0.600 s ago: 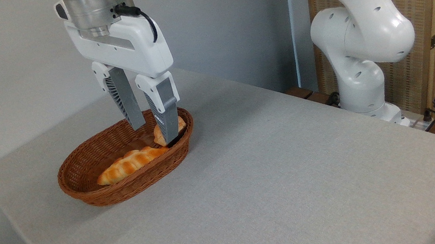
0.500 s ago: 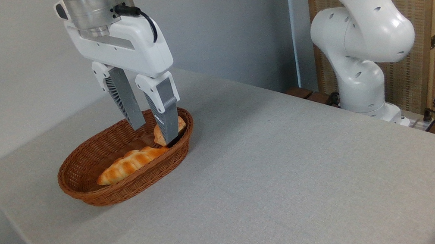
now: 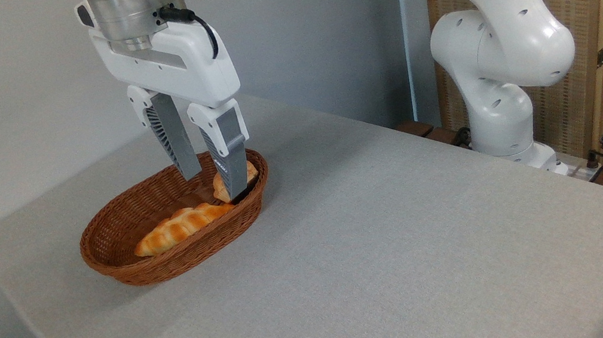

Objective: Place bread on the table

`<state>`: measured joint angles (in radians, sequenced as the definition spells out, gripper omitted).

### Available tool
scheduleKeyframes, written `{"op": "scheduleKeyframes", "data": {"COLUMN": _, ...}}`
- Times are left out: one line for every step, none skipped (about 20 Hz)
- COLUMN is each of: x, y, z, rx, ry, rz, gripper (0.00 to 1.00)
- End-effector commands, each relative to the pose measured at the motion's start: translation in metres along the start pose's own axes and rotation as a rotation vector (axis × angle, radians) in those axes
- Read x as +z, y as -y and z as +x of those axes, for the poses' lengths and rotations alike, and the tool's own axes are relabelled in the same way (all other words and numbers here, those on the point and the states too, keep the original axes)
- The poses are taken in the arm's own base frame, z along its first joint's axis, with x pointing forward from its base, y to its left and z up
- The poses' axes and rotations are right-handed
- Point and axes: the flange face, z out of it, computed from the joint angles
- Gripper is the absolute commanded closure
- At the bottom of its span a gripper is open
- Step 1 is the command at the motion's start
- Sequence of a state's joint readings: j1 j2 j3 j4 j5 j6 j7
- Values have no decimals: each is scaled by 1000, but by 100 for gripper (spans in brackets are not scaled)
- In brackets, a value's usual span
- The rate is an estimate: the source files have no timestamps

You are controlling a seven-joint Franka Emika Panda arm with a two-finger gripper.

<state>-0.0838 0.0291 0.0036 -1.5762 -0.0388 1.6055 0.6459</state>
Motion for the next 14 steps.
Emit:
{"op": "scheduleKeyframes", "data": {"x": 7, "y": -23, "z": 9, "rx": 28, "ry": -8, "rz": -17, "gripper": 0}}
{"op": "scheduleKeyframes", "data": {"x": 11, "y": -33, "z": 18, "rx": 40, "ry": -36, "rz": -34, "gripper": 0}}
{"op": "scheduleKeyframes", "data": {"x": 17, "y": -46, "z": 25, "rx": 54, "ry": -73, "rz": -56, "gripper": 0}}
{"op": "scheduleKeyframes", "data": {"x": 28, "y": -58, "z": 35, "rx": 65, "ry": -99, "rz": -84, "gripper": 0}}
{"op": "scheduleKeyframes", "data": {"x": 39, "y": -72, "z": 45, "rx": 84, "ry": -119, "rz": -101, "gripper": 0}}
{"op": "scheduleKeyframes", "data": {"x": 51, "y": -87, "z": 56, "rx": 103, "ry": -139, "rz": -108, "gripper": 0}}
{"op": "scheduleKeyframes", "data": {"x": 66, "y": -99, "z": 65, "rx": 119, "ry": -157, "rz": -106, "gripper": 0}}
{"op": "scheduleKeyframes", "data": {"x": 78, "y": -111, "z": 74, "rx": 134, "ry": -181, "rz": -96, "gripper": 0}}
{"op": "scheduleKeyframes", "data": {"x": 92, "y": -122, "z": 84, "rx": 139, "ry": -201, "rz": -90, "gripper": 0}}
{"op": "scheduleKeyframes", "data": {"x": 109, "y": -132, "z": 92, "rx": 131, "ry": -215, "rz": -87, "gripper": 0}}
{"op": "scheduleKeyframes", "data": {"x": 124, "y": -140, "z": 97, "rx": 126, "ry": -227, "rz": -81, "gripper": 0}}
{"op": "scheduleKeyframes", "data": {"x": 137, "y": -146, "z": 100, "rx": 136, "ry": -232, "rz": -72, "gripper": 0}}
{"op": "scheduleKeyframes", "data": {"x": 147, "y": -149, "z": 99, "rx": 145, "ry": -230, "rz": -66, "gripper": 0}}
{"op": "scheduleKeyframes", "data": {"x": 153, "y": -150, "z": 99, "rx": 146, "ry": -226, "rz": -66, "gripper": 0}}
